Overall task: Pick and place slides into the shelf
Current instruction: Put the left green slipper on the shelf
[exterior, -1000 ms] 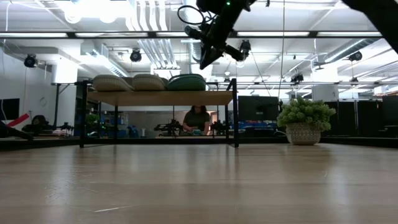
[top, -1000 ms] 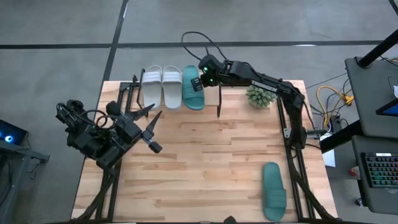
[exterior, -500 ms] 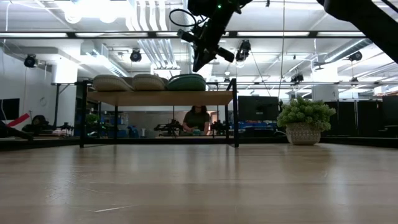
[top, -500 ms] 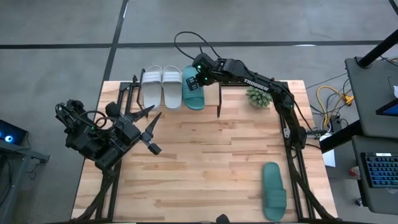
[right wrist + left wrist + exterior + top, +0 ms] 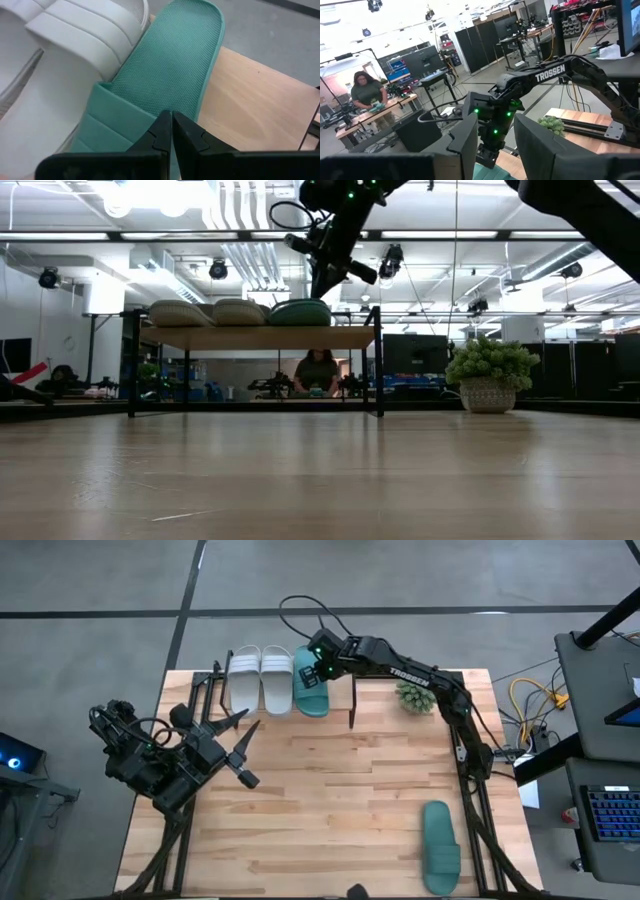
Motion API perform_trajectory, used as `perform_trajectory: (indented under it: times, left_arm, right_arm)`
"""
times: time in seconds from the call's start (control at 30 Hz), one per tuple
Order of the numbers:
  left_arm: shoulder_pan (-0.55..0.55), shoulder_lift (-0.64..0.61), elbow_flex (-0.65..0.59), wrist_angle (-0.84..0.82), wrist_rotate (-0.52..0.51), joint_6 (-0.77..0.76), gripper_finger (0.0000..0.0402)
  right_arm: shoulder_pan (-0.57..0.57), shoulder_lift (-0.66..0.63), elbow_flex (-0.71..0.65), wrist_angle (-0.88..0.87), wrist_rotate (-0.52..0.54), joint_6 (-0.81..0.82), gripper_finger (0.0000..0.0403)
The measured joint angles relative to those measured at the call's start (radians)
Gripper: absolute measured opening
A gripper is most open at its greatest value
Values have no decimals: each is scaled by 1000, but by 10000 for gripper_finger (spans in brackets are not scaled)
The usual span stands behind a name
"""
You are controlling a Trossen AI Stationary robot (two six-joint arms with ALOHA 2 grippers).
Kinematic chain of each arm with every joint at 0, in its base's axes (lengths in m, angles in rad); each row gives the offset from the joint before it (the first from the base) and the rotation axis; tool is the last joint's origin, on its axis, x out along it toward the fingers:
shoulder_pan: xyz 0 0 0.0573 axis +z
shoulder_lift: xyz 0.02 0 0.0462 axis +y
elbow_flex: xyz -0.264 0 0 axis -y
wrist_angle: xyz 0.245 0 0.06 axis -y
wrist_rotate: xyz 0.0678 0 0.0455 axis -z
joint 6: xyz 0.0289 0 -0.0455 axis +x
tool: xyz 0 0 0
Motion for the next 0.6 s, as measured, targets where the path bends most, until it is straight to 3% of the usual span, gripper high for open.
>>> perform_trajectory:
  times: [0.4,0.6]
  left_arm:
    - [-1,0,0,0,0,0,112]
    - [-1,0,0,0,0,0,112]
  right_arm:
    - [-6,17,-1,10,-1,0,8]
    - [-6,17,-1,-4,-66,22,8]
